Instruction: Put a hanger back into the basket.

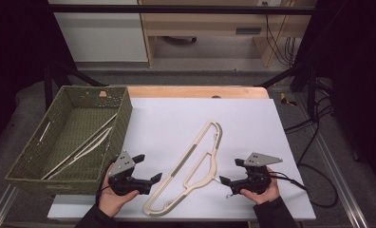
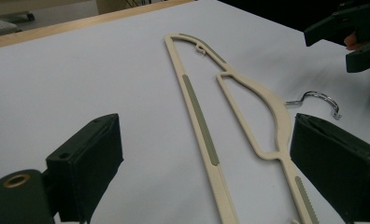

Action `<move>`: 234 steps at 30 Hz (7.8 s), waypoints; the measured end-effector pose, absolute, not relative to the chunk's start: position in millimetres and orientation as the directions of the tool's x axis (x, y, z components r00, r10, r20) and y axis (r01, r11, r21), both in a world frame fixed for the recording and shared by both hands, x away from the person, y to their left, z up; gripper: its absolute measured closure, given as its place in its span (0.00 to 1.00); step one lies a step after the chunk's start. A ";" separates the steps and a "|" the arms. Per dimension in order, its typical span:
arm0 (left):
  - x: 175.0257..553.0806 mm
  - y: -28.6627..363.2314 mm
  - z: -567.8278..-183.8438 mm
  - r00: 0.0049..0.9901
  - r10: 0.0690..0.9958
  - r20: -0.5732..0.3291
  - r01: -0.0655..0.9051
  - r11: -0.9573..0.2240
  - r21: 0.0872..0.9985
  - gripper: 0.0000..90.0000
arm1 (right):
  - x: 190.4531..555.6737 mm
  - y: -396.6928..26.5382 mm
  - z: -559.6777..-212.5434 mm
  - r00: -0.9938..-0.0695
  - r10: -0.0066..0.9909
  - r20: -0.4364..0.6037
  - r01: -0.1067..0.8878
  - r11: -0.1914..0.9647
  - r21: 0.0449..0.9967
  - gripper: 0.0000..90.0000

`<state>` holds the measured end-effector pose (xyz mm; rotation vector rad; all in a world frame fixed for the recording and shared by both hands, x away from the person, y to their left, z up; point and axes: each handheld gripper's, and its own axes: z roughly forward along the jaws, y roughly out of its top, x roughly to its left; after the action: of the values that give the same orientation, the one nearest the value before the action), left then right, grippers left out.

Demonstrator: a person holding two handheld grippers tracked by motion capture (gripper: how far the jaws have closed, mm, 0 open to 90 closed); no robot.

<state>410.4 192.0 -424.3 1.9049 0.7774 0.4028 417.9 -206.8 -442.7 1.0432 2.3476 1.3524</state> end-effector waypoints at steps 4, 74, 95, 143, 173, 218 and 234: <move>409.7 191.6 -425.1 0.736 0.675 -0.054 0.339 -0.299 0.892 0.09 | 419.0 -201.5 -449.4 -0.735 0.665 0.131 0.474 0.367 0.801 0.21; 409.9 77.0 -427.9 0.860 0.511 -0.002 0.310 -0.520 0.796 0.17 | 429.3 -186.5 -440.3 -0.806 0.577 0.131 0.475 0.500 0.724 0.99; 427.2 37.3 -455.7 0.873 0.487 -0.004 0.350 -0.622 0.700 0.74 | 430.7 -183.9 -425.5 -0.806 0.579 0.125 0.463 0.485 0.742 0.99; 421.4 95.4 -405.1 0.754 0.643 0.133 0.337 -0.553 0.762 0.91 | 429.3 -247.5 -415.7 -0.642 0.746 0.177 0.460 0.190 0.867 0.27; 421.1 175.6 -341.5 0.690 0.716 0.107 0.275 -0.397 0.876 0.96 | 430.4 -248.7 -422.3 -0.619 0.763 0.188 0.477 0.174 0.861 0.13; 447.5 311.5 -242.5 0.644 0.751 0.146 0.221 -0.365 0.904 0.96 | 426.6 -249.9 -419.1 -0.618 0.770 0.158 0.438 0.170 0.883 0.03; 471.2 370.7 -271.9 0.590 0.781 0.206 0.286 -0.441 0.851 0.95 | 427.1 -249.3 -419.9 -0.622 0.768 0.155 0.440 0.179 0.880 0.03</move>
<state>471.2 370.7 -271.9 1.9983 0.8478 0.7636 427.1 -249.3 -419.9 1.1472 2.1376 1.4207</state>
